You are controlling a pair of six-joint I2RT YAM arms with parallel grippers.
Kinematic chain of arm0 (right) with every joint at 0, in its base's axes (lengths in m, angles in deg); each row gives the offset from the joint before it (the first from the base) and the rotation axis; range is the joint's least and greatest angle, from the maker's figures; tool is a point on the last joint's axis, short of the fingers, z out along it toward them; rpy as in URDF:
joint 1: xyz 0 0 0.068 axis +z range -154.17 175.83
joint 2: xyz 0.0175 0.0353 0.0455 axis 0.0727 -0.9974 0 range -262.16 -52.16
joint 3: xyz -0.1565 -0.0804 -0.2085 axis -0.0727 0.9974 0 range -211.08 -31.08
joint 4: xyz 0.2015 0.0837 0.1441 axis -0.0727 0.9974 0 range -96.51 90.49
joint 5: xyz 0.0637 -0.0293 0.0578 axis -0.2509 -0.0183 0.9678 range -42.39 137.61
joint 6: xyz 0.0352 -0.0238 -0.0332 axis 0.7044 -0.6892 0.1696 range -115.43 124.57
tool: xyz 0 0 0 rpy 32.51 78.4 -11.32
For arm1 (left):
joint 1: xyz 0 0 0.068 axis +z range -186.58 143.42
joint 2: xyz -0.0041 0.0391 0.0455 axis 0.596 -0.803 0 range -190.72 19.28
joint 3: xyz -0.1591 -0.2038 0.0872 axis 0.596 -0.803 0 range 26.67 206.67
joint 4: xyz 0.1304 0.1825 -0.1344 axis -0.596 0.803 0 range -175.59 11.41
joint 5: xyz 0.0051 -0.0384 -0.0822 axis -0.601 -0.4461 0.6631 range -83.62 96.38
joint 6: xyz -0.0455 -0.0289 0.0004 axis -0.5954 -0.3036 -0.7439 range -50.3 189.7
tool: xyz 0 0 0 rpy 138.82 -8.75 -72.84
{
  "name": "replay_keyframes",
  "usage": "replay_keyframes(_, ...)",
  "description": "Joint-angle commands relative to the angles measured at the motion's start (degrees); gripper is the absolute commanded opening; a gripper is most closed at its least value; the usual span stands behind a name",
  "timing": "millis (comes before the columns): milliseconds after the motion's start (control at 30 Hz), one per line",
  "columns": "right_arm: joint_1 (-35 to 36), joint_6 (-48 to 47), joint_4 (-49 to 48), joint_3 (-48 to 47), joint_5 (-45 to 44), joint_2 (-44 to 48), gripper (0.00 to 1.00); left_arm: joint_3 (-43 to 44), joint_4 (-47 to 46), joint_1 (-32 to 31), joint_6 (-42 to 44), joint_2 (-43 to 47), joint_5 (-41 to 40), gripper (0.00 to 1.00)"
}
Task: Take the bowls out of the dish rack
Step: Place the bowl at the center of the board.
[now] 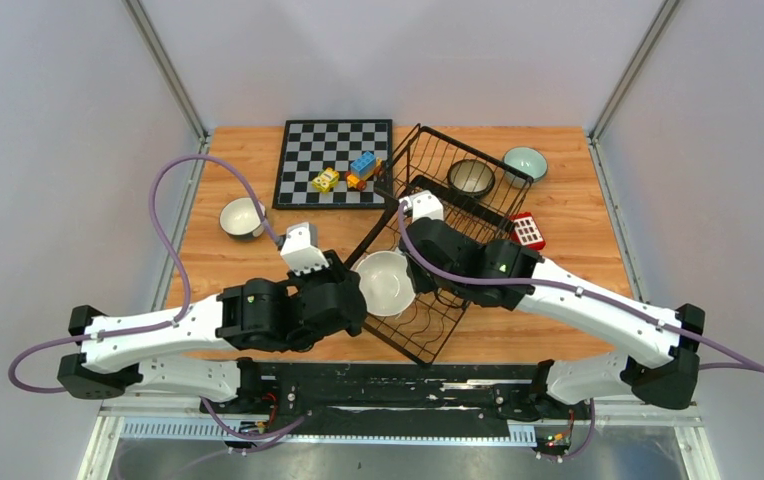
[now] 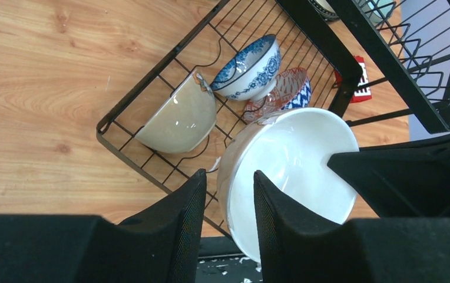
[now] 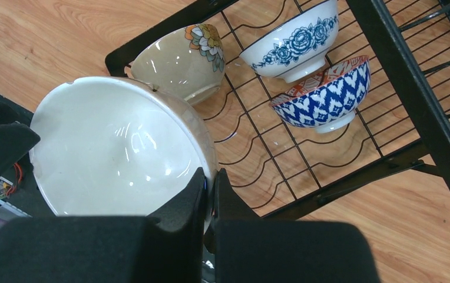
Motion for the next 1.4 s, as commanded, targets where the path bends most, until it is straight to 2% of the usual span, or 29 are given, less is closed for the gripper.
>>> replay_keyframes(0, -0.5, 1.59, -3.3, -2.57, -0.62, -0.56, 0.0, -0.37, 0.04, 0.99, -1.6, -0.26, -0.86, 0.37)
replay_keyframes(367, -0.5, 1.89, -3.11, -5.07, 0.61, -2.77, 0.0, -0.96, 0.28, 2.75, -1.58, -2.64, 1.72, 0.37)
replay_keyframes(600, -0.5, 2.05, -3.12, -5.35, 1.02, -2.8, 0.0, -2.71, -0.66, 3.66, -1.6, -2.5, 3.41, 0.2)
replay_keyframes(867, -0.49, 2.28, -3.2, -5.61, 1.55, -3.21, 0.0, -3.44, -2.08, 4.11, -0.72, -2.65, 4.42, 0.22)
replay_keyframes(1100, -0.49, 1.91, -3.5, -5.48, 2.43, -3.3, 0.0, -4.01, -3.31, 4.2, -0.06, -2.15, 4.86, 0.0)
replay_keyframes(1300, -0.49, 0.89, -4.51, -5.35, 4.36, -3.14, 0.0, -4.59, -4.51, 4.27, 1.47, -1.12, 4.89, 0.0)
replay_keyframes(1333, -0.46, 0.51, -4.64, -5.44, 4.89, -3.12, 0.01, -4.78, -4.96, 4.29, 2.07, -0.75, 4.81, 0.0)
replay_keyframes(1367, -0.46, -0.2, -4.89, -5.59, 5.78, -3.1, 0.11, -5.01, -5.75, 4.33, 3.14, -0.26, 4.73, 0.0)
